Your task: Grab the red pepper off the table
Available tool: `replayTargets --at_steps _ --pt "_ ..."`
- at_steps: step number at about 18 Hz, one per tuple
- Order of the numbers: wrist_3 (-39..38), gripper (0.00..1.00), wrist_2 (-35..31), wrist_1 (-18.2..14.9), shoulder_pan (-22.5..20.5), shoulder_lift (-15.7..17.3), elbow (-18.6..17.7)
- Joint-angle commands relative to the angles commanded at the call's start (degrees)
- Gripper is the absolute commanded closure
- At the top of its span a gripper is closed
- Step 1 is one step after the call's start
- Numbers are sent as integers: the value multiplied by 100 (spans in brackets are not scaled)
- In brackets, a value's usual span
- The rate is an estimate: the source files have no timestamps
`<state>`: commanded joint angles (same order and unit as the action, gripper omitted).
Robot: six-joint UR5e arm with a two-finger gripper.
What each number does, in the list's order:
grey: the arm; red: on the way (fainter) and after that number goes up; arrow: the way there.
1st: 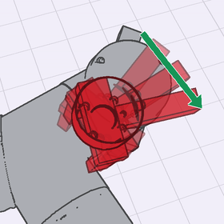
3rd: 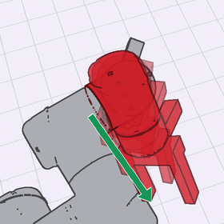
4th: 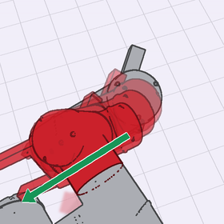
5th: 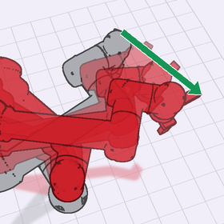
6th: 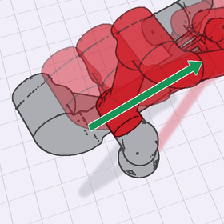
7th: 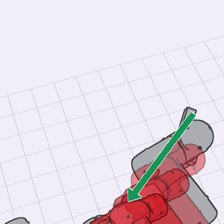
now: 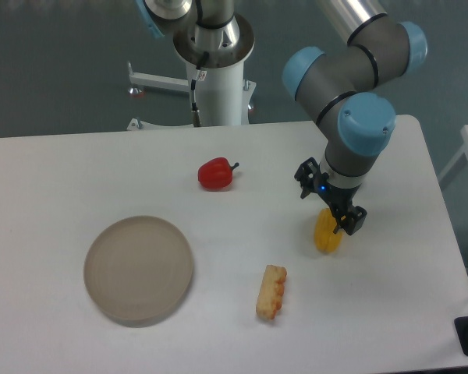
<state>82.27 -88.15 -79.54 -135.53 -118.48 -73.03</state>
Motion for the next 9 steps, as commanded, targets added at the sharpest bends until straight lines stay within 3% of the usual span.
replayTargets --at_steps 7,9 --pt "-53 0 157 -9 0 35 -18" --pt "-105 0 289 -9 -9 96 -201"
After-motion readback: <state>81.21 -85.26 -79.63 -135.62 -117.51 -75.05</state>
